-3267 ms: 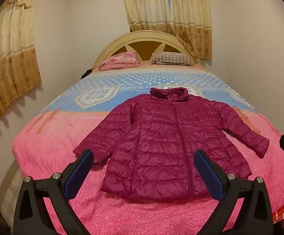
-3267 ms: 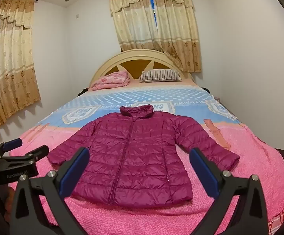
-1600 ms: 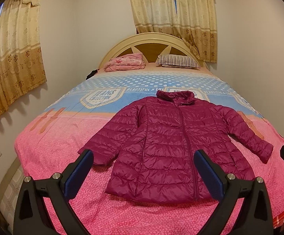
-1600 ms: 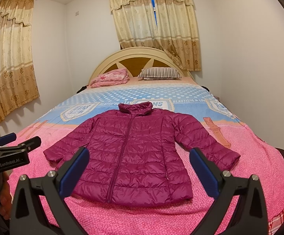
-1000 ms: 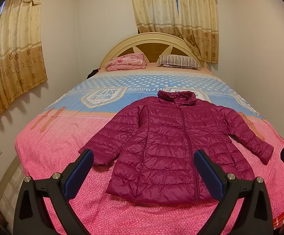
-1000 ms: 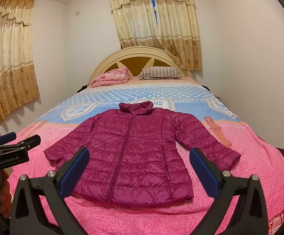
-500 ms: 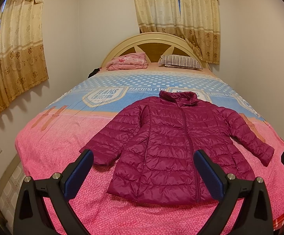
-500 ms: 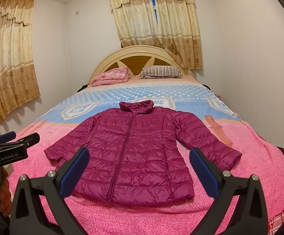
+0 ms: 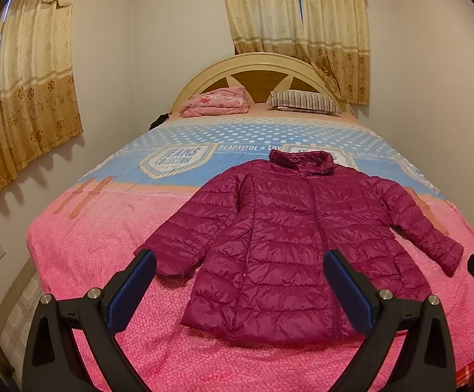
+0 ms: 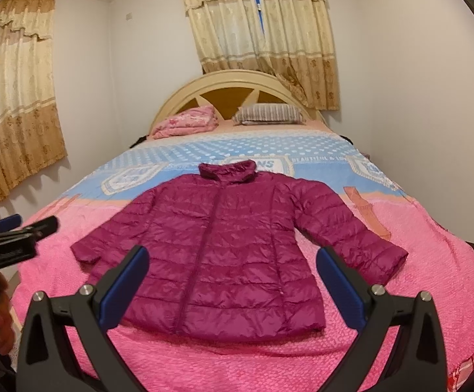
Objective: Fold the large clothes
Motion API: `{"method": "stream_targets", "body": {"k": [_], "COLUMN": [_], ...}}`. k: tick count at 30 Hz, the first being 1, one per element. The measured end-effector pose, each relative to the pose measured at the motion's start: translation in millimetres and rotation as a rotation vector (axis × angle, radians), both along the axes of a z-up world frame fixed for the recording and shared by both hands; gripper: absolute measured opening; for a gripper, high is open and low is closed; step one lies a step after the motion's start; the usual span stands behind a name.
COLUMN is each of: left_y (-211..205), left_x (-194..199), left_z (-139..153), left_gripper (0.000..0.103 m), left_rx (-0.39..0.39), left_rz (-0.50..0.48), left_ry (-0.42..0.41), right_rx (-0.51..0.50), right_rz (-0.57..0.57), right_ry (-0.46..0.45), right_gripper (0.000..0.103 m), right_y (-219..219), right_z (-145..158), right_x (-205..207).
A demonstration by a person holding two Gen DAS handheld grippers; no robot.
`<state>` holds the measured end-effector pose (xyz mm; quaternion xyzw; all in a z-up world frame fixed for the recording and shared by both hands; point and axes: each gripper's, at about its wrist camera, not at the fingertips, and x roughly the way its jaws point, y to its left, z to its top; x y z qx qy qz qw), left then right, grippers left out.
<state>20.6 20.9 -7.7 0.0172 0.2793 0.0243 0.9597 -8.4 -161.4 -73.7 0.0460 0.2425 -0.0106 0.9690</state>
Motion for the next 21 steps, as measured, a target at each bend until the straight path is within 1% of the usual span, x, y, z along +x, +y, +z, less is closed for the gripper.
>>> {"method": "stream_targets", "body": {"k": [2, 5, 7, 8, 9, 10, 11, 13, 15, 17, 18, 21], "left_y": [1, 3, 5, 6, 7, 7, 8, 8, 9, 8, 5, 0], "left_x": [8, 27, 47, 60, 69, 76, 84, 103, 118, 133, 143, 168], "left_z": [-7, -19, -29, -34, -38, -40, -42, -45, -47, -52, -56, -66], "left_gripper": [0.102, 0.102, 0.102, 0.102, 0.102, 0.102, 0.102, 0.102, 0.102, 0.102, 0.102, 0.102], "left_rx": [0.009, 0.031, 0.023, 0.018, 0.018, 0.019, 0.018, 0.022, 0.025, 0.024, 0.037, 0.065], "left_rz": [0.007, 0.035, 0.034, 0.029, 0.027, 0.026, 0.022, 0.023, 0.025, 0.023, 0.027, 0.028], "left_ry": [-0.003, -0.008, 0.022, 0.042, 0.052, 0.059, 0.066, 0.061, 0.061, 0.066, 0.069, 0.096], "right_rx": [0.011, 0.038, 0.061, 0.069, 0.088, 0.128, 0.144, 0.195, 0.237, 0.263, 0.293, 0.324], "right_rz": [-0.033, -0.11, -0.192, -0.215, -0.245, -0.292, -0.315, -0.389, -0.452, -0.479, -0.477, -0.474], "right_ry": [0.014, 0.067, 0.107, 0.12, 0.139, 0.163, 0.175, 0.212, 0.239, 0.272, 0.29, 0.327], "right_gripper": [0.103, 0.103, 0.103, 0.103, 0.103, 0.103, 0.103, 0.1, 0.099, 0.095, 0.092, 0.09], "right_y": [-14, -48, -82, -91, -106, -130, -141, -172, -199, -214, -223, -234], "right_z": [-9, -30, -49, -54, -60, -71, -75, -86, -97, -104, -109, -119], "right_x": [9, 27, 42, 45, 49, 53, 54, 56, 59, 64, 70, 83]}}
